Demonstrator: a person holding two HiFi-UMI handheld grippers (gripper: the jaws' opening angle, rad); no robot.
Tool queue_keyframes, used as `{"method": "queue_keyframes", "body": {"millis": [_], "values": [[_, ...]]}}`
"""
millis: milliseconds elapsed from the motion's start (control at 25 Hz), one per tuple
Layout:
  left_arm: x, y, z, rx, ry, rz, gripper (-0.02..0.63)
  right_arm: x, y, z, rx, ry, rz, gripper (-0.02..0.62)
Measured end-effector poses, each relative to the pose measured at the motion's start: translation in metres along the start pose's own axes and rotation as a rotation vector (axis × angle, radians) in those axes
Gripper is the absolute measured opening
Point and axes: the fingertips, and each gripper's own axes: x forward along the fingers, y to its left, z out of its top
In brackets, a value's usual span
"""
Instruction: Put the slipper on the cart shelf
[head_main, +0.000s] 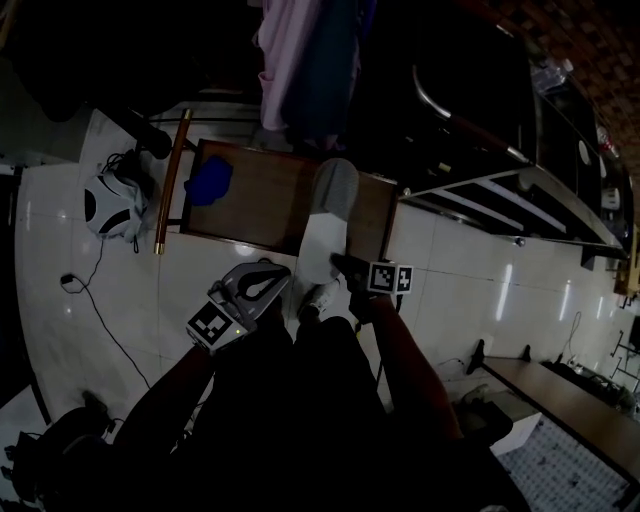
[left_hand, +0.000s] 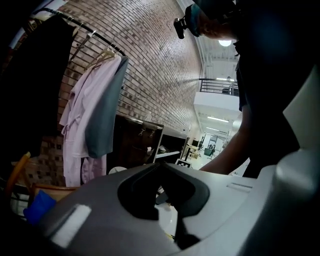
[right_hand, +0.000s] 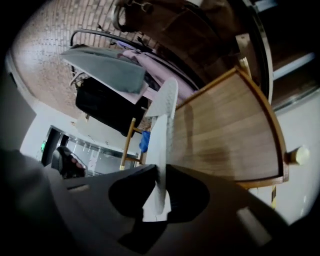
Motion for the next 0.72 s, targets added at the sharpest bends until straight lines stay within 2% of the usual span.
{"method": "queue_keyframes", "body": {"millis": [160, 360, 520, 720], "values": [[0.005, -0.009, 0.013, 0.055, -0.028, -0.023, 0.005, -0.046, 0.044, 0.015, -0.116, -0.101, 0.026, 0.060], [0.011, -0.026, 0.042, 0.082, -0.047, -0.037, 0.005, -0.103, 0.104, 0.041, -0.267, -0.252, 0.066, 0.060], [0.014, -0.043, 0.059, 0.125, -0.064, -0.051, 0.005, -0.142, 0.154, 0.056, -0.429, -0.351, 0.081, 0.060], [0.014, -0.059, 0.086, 0.127, -0.077, -0.063, 0.005, -0.171, 0.201, 0.064, -0.632, -0.469, 0.067, 0.060]]}}
